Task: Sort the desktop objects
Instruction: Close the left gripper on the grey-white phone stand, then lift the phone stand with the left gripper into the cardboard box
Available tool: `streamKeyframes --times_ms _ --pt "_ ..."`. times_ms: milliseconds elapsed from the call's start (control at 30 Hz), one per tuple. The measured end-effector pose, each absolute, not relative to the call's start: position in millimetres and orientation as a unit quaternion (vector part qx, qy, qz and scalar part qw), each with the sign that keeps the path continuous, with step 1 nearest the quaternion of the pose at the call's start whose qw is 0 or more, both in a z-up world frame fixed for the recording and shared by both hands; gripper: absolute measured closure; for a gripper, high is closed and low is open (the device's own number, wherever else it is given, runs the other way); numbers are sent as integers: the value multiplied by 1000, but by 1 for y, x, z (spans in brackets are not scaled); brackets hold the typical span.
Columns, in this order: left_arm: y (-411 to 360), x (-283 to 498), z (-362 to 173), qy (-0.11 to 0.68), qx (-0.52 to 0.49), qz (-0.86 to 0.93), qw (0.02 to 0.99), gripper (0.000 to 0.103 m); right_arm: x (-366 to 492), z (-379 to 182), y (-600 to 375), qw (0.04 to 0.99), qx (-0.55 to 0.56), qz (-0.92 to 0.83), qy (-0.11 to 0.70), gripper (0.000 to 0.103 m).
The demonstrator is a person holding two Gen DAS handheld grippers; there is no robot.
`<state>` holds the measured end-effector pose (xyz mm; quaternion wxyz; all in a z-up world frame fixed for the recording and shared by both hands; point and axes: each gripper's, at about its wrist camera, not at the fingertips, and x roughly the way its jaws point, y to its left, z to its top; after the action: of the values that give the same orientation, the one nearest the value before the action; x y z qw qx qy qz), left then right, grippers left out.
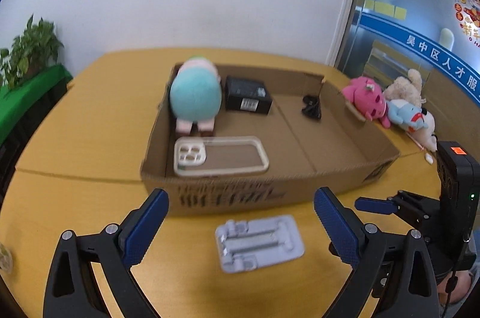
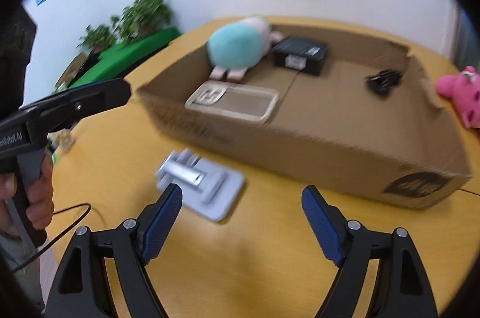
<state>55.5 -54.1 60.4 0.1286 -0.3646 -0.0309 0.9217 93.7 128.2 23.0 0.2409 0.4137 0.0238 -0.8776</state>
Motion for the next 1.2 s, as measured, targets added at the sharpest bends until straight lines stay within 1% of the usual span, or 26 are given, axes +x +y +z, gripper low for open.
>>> streamKeyframes --times_ms 100,200,267,300,333,367,433,467,533,567,600,633,667,833,933,1067,1200 --pt "-63 54 37 -23 -397 908 129 4 87 3 108 262 435 -861 31 21" --pt "-67 50 15 -22 -427 893 139 4 78 -12 95 263 446 -855 36 21" --pt "-68 49 1 -22 -441 886 144 7 74 -21 91 255 452 -854 38 23" --pt "-66 48 -6 -19 -448 881 150 10 72 -26 91 253 457 -852 35 23" --pt "-64 47 -11 -16 -453 878 153 16 70 -31 92 250 460 -851 32 23" --pt "-62 47 -16 -13 -459 874 156 20 69 -33 94 245 462 -852 31 28" --pt "-58 44 -27 -10 -474 865 161 38 68 -35 95 240 460 -855 29 37" --pt "-57 42 -34 -12 -484 860 160 42 68 -36 96 245 460 -853 24 41" --pt "-61 39 -36 -37 -480 860 166 47 68 -36 96 249 457 -853 27 43" --pt "-61 39 -36 -41 -479 861 167 49 68 -36 94 251 457 -853 27 46" --pt "-61 40 -36 -42 -479 860 172 59 67 -36 94 255 456 -852 26 48" --pt "-59 41 -37 -40 -480 859 176 70 67 -36 94 259 455 -851 22 53" --pt "-59 42 -37 -44 -479 857 183 74 67 -36 94 265 455 -850 15 58" --pt "-58 44 -37 -48 -476 860 177 76 67 -37 95 270 452 -850 2 58" --pt "-52 53 -30 -31 -467 868 168 78 71 -37 101 273 450 -850 -14 61" --pt "-41 62 -10 -6 -447 880 161 78 81 -30 111 273 430 -859 -43 61" --pt "-27 69 24 -6 -416 892 177 78 93 0 127 268 394 -878 -51 61"
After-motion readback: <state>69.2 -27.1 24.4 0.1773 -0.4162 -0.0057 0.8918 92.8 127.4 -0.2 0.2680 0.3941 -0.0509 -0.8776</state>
